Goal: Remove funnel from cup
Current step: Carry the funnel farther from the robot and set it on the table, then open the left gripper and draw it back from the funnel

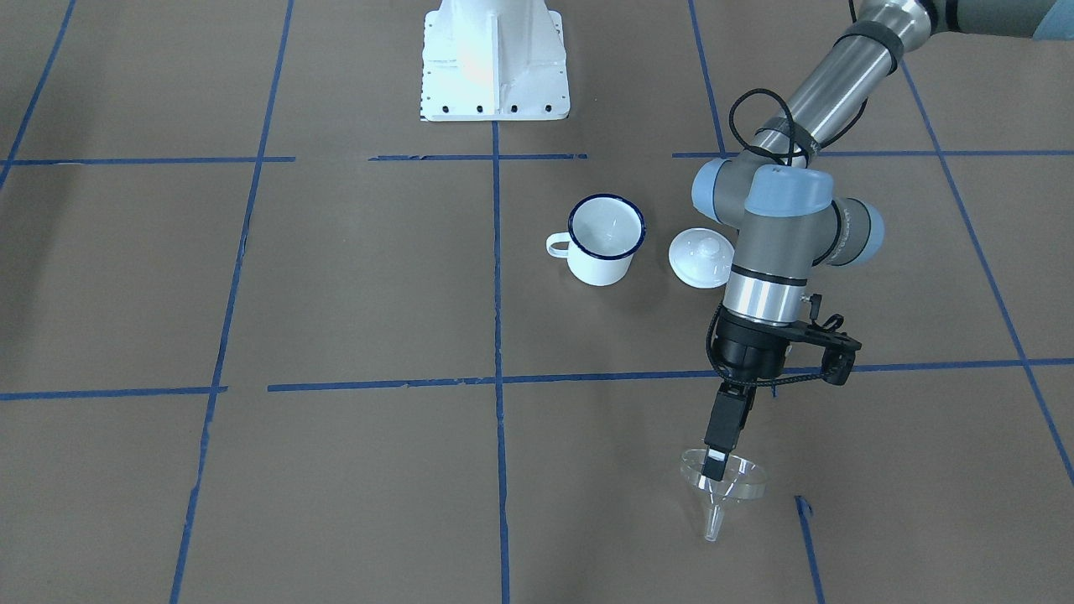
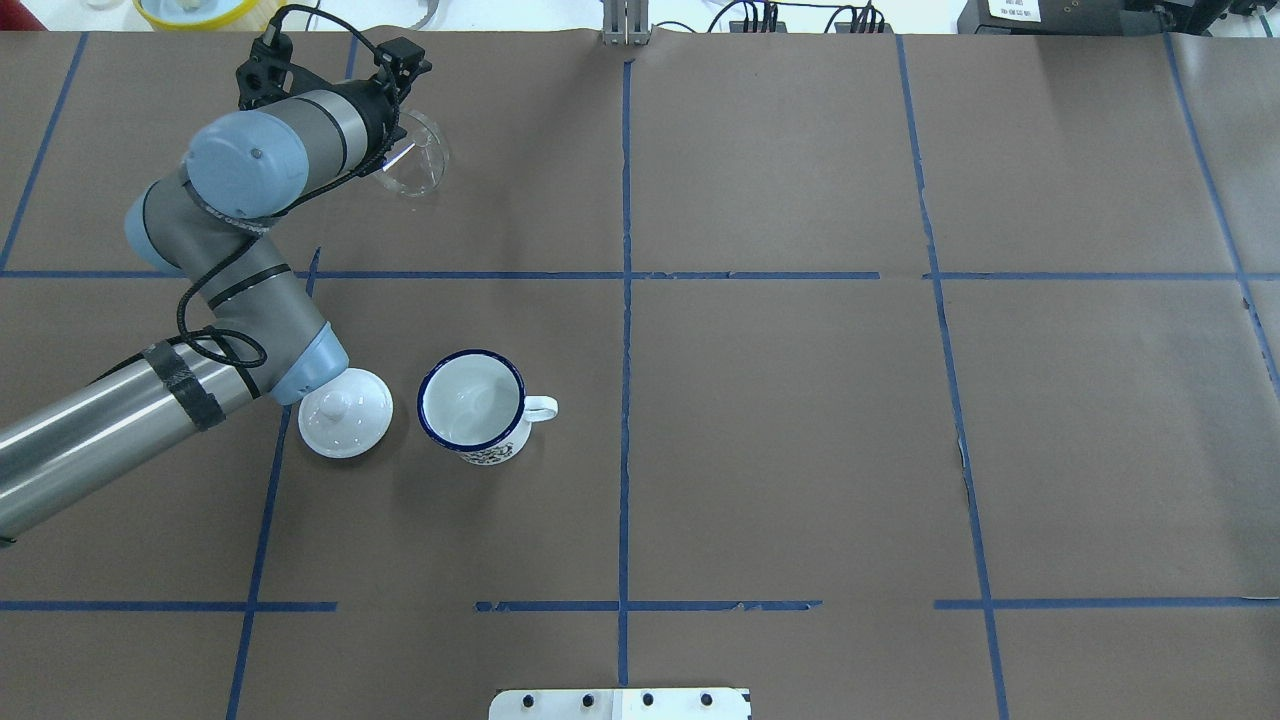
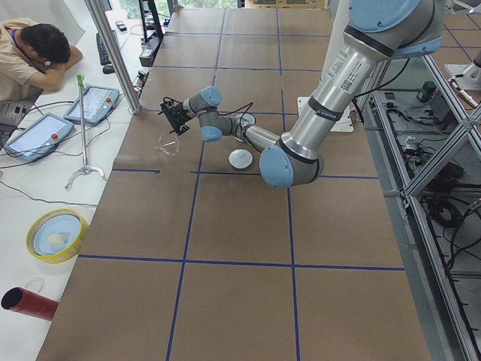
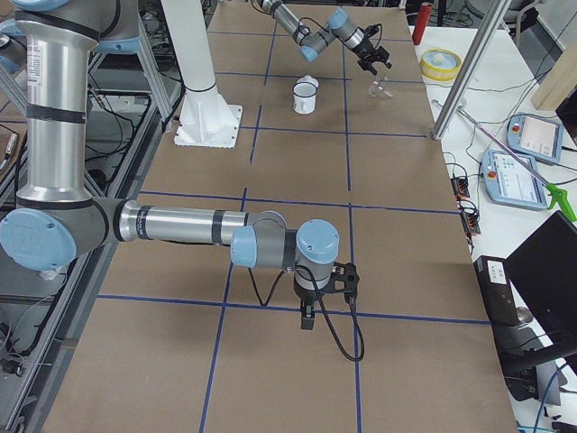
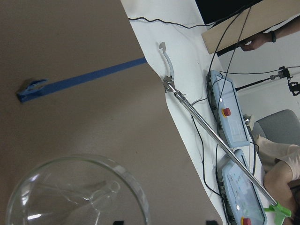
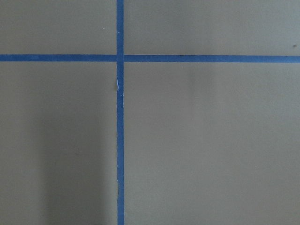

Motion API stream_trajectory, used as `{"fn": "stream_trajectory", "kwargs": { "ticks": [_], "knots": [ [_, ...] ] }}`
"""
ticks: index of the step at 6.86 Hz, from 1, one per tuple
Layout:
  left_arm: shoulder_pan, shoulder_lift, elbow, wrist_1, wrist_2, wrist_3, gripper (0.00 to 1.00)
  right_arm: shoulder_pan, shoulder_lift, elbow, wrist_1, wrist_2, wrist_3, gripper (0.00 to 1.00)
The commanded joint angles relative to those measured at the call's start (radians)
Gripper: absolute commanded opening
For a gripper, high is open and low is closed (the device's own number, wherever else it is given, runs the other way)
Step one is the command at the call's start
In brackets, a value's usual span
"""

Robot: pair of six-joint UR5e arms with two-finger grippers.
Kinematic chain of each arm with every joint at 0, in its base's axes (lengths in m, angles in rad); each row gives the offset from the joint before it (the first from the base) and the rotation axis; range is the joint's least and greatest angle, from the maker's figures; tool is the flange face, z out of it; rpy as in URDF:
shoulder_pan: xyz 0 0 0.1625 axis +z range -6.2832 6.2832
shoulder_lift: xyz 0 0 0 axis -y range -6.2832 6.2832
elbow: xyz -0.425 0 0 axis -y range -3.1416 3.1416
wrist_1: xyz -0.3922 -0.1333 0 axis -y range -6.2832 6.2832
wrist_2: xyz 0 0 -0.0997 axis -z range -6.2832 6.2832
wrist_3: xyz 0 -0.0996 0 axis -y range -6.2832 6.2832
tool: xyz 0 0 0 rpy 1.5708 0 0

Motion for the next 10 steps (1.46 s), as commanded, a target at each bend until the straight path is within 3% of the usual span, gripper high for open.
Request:
{"fn": "stream_trajectory", "kwargs": {
  "ticks": [1,2,4,6,8,10],
  "knots": [
    [-0.04,0.035,-0.265,0.341,-0.223,0.326,1.0,0.0,0.0,0.0,0.0,0.0,0.0,1.0],
    [-0.074,0.036,-0.367,0.457,-0.333,0.523,1.0,0.0,0.0,0.0,0.0,0.0,0.0,1.0],
    [-0.175,0.117,-0.496,0.569,-0.544,0.7,1.0,0.0,0.0,0.0,0.0,0.0,0.0,1.0],
    [-0.191,0.22,-0.654,0.817,-0.543,0.764,1.0,0.0,0.0,0.0,0.0,0.0,0.0,1.0],
    [-0.04,0.278,-0.647,0.826,-0.485,0.758,1.0,0.0,0.0,0.0,0.0,0.0,0.0,1.0],
    [0.047,0.283,-0.574,0.82,-0.483,0.758,1.0,0.0,0.0,0.0,0.0,0.0,0.0,1.0]
  ]
}}
